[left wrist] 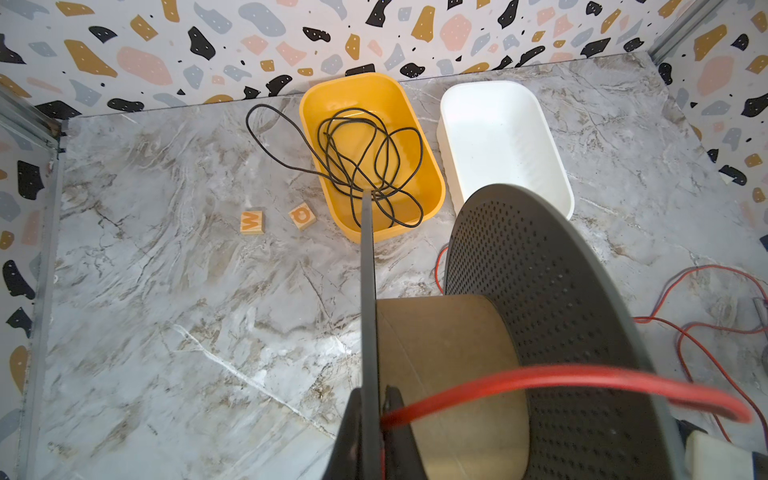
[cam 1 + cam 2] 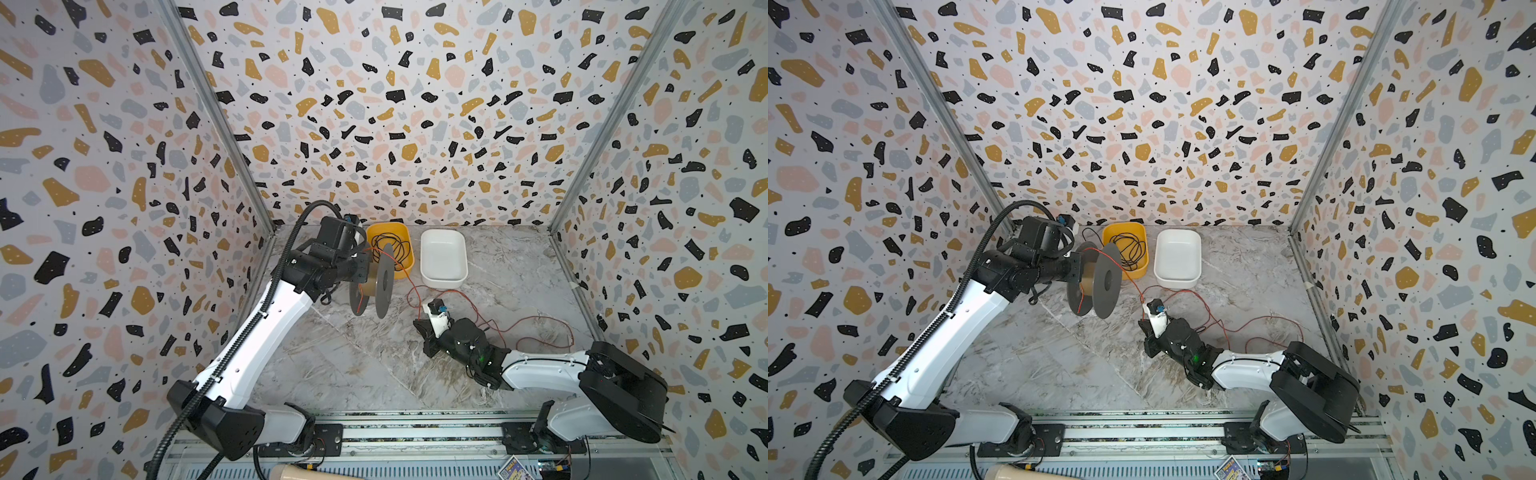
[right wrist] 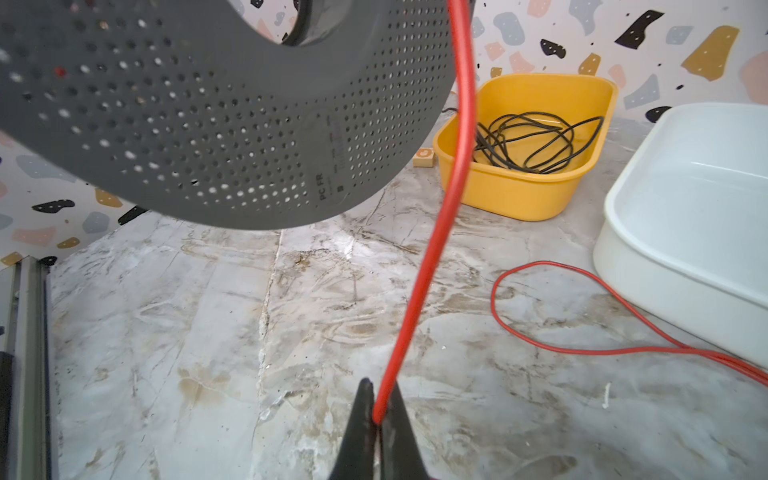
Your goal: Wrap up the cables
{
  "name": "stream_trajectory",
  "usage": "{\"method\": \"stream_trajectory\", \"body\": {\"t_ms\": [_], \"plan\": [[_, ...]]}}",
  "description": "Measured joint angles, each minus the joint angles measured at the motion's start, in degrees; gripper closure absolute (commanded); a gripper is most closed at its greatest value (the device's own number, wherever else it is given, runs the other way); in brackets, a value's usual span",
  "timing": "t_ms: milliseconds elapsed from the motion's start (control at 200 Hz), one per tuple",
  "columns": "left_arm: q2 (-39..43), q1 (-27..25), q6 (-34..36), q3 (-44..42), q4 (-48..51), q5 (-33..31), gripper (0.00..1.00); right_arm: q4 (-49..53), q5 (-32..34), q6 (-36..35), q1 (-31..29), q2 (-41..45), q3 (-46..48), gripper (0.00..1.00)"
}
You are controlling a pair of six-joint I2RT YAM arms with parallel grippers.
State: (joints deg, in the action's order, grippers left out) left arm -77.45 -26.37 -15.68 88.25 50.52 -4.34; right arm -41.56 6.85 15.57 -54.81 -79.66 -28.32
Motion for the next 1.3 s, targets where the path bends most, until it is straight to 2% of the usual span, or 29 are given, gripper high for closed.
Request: {"method": "stream_trajectory", "body": {"t_ms": [145, 325, 501, 731, 836, 1006, 1131, 1297], "plan": [[1.03, 0.00, 0.02, -0.02, 1.09, 1.88, 1.00, 5.40, -1.16, -0.46, 3.91, 5.27, -2.99, 1.00], [3.72, 0.00, 0.04, -0.04, 1.27, 4.61, 1.00, 13.70, -5.44, -1.18, 10.91, 5.75, -14.01, 1.00], [5.33, 0.00, 0.04, -0.02, 1.42, 7.56, 1.00, 19.63, -11.19, -1.79, 16.70, -2.60, -25.62, 1.00], [5.33, 0.00, -0.04, 2.73, 2.99, 8.57, 1.00, 20.39, -20.98, -0.83, 21.84, -14.34, -26.82, 1.00], [5.33, 0.00, -0.31, 4.98, 3.08, 9.09, 1.00, 19.67, -24.94, 0.39, 21.44, -17.64, -26.34, 1.00], [4.76, 0.02, -1.77, 7.17, 2.54, 11.54, 1.00, 15.50, -27.98, 2.91, 17.44, -17.66, -22.86, 1.00], [3.37, 0.00, -3.30, 7.72, 0.98, 11.91, 1.00, 11.85, -27.89, 5.73, 13.92, -16.39, -18.51, 1.00], [1.99, 0.33, -6.14, 7.02, -1.38, 7.10, 1.00, 10.23, -24.06, 8.87, 7.82, -12.07, -13.92, 1.00]]}}
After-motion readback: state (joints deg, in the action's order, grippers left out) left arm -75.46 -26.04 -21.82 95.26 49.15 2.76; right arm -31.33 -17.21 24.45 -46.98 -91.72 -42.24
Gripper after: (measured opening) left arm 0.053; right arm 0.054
